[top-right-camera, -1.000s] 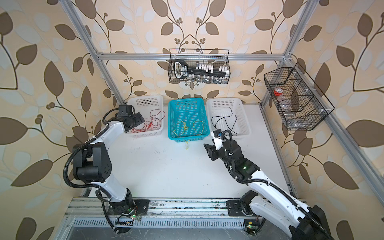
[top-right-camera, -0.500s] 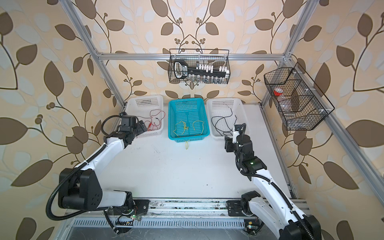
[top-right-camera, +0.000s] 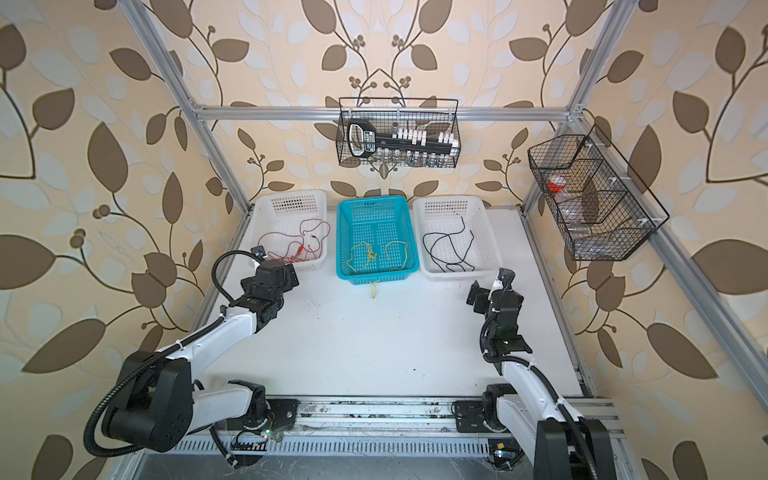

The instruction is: Untangle the cables

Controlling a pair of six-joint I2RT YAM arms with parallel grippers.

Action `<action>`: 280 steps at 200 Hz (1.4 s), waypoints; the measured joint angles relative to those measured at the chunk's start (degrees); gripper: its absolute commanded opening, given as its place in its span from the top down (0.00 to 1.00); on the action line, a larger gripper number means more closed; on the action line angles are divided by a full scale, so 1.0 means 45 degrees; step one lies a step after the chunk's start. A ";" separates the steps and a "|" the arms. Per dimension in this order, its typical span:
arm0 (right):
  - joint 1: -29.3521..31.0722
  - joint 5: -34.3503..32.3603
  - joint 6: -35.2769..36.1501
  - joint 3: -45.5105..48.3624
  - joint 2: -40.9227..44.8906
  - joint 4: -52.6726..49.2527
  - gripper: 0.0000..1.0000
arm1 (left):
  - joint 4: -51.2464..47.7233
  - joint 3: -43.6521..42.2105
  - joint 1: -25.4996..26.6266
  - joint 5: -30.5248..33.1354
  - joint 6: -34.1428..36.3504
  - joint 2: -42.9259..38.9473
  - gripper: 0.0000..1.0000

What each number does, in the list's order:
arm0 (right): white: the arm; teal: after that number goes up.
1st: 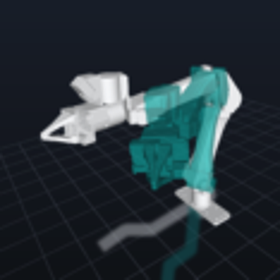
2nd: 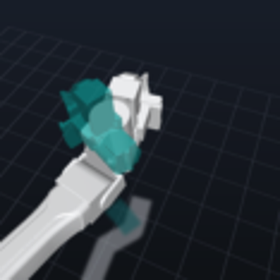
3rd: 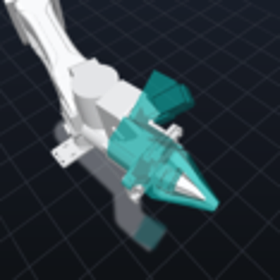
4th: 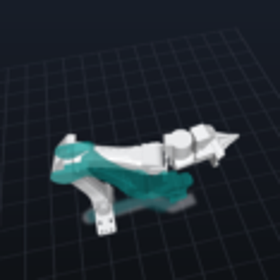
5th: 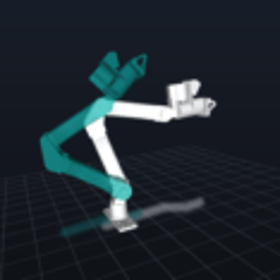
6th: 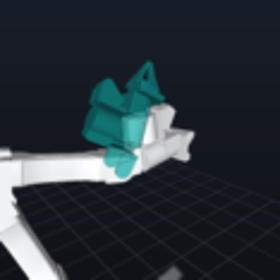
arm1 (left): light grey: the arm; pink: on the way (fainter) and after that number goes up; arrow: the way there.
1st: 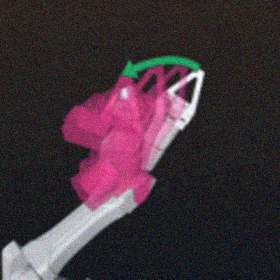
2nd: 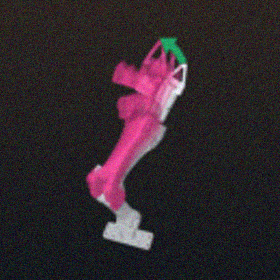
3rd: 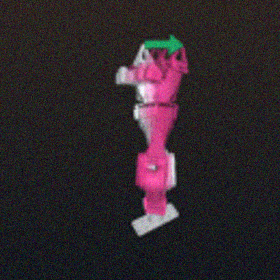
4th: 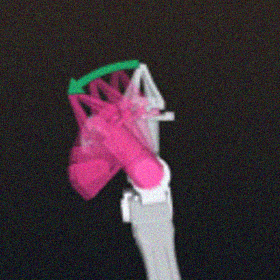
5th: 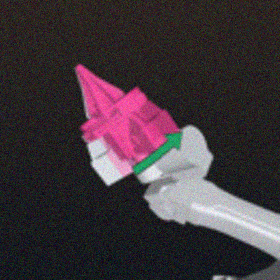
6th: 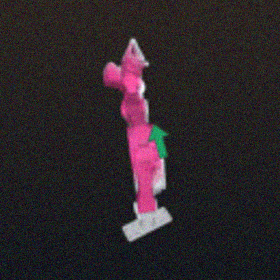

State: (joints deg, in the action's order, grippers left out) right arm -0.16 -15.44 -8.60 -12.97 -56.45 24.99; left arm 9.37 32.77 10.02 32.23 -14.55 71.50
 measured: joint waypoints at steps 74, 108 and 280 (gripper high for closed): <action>0.0291 0.0534 0.0869 0.1389 -0.4007 0.6980 0.00 | 0.3643 -0.1685 -0.0709 -0.0306 0.2200 0.0520 0.01; 0.0408 0.0923 0.1229 0.1375 -0.4590 0.7742 0.00 | 0.3968 -0.1753 -0.1389 -0.1525 0.2356 0.0772 0.01; 0.0510 0.1273 0.1462 0.1020 -0.4643 0.7674 0.00 | 0.6552 -0.2531 -0.2249 -0.4415 0.2555 0.3366 0.01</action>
State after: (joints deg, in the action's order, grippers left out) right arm 2.13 -9.72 -2.02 -8.38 -77.34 59.53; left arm 38.85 21.39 -0.10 12.36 -3.05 86.65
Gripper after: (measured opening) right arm 0.998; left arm 0.990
